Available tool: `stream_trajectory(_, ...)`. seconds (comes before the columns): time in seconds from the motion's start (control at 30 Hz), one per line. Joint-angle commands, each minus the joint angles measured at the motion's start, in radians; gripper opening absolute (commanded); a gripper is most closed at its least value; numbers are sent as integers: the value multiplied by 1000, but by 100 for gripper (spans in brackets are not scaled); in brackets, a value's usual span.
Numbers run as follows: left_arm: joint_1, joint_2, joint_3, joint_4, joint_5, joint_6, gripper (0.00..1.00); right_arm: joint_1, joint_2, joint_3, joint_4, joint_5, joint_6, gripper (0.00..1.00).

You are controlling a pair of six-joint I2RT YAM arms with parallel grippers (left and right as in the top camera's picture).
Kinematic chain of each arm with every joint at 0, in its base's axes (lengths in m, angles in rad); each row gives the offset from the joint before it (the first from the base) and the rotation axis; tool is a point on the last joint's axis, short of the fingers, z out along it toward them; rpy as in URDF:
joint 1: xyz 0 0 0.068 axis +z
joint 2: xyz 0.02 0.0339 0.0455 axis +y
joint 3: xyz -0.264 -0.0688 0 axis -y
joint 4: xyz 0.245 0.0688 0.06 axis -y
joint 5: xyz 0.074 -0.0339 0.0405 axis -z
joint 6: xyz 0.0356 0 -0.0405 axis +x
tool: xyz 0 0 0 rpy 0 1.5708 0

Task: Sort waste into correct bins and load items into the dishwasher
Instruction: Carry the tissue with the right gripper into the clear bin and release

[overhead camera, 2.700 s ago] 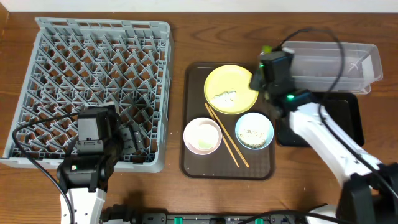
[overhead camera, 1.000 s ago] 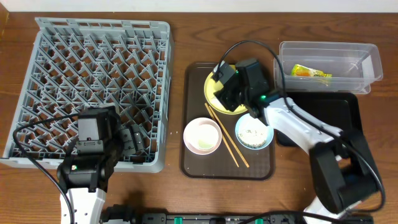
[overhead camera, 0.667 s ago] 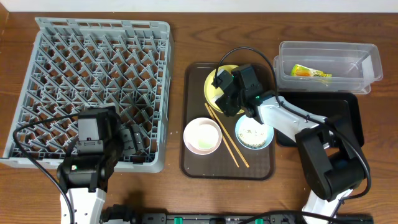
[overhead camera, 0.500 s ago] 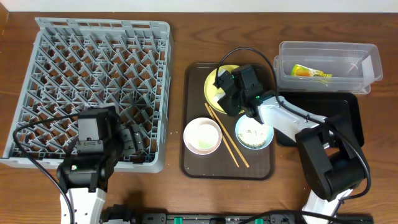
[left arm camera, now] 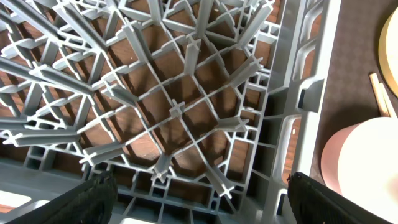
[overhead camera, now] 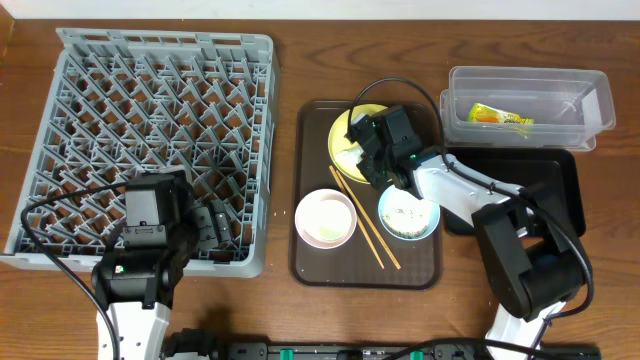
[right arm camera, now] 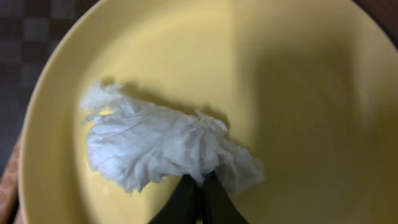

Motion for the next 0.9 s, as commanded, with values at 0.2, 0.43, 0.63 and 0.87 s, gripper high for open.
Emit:
stream_trajectory(0.2,5,-1,22,-1,2,-6,89,-42,-200,7,30,173,141,1)
stream_trajectory(0.43,5,-1,22,-1,2,-6,89,-216,-332,7,55,300,325,1)
stream_trajectory(0.63,5,-1,22,-1,2,-6,89,-401,-314,6,20,312,512,1)
stream_trajectory(0.87,5,-1,22,-1,2,-6,89,-491,-300,6,23,262,528,38)
